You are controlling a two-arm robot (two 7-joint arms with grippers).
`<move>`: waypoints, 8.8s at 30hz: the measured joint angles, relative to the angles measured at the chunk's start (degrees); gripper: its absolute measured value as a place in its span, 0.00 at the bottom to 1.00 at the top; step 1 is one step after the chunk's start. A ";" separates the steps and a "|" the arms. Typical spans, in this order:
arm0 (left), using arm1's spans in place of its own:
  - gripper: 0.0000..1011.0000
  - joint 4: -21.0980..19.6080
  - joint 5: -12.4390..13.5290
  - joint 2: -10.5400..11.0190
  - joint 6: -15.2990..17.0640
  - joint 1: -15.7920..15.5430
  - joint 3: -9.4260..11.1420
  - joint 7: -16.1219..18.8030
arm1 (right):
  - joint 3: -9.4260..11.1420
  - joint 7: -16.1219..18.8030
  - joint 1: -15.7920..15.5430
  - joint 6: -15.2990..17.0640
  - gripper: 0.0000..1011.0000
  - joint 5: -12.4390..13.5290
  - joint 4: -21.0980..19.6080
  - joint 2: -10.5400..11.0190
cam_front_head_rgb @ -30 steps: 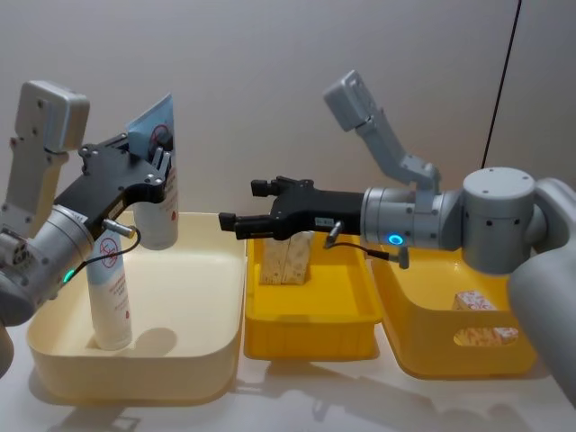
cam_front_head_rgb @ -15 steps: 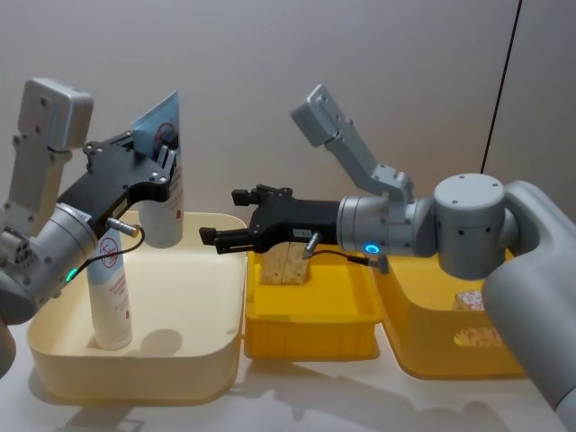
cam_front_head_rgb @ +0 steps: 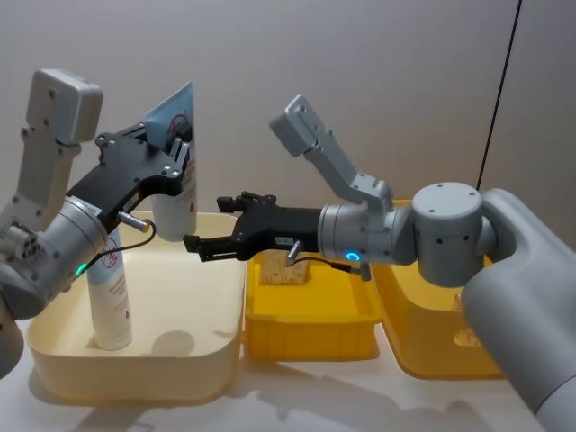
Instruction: Bimanual collaborative sorting of washing and personal care products
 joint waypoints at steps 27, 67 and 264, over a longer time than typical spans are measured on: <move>0.20 -2.86 -1.14 0.34 0.56 2.36 -1.04 1.06 | -1.43 -1.02 1.88 -2.16 0.99 1.40 5.33 -3.39; 0.19 -2.54 -1.55 0.08 0.36 2.29 -0.73 1.23 | -2.51 -0.57 3.80 -4.00 0.64 2.56 9.18 -5.03; 0.99 -2.54 -1.54 0.08 0.39 2.29 -0.74 1.22 | 8.37 -28.09 9.92 18.38 0.99 -10.19 3.84 11.01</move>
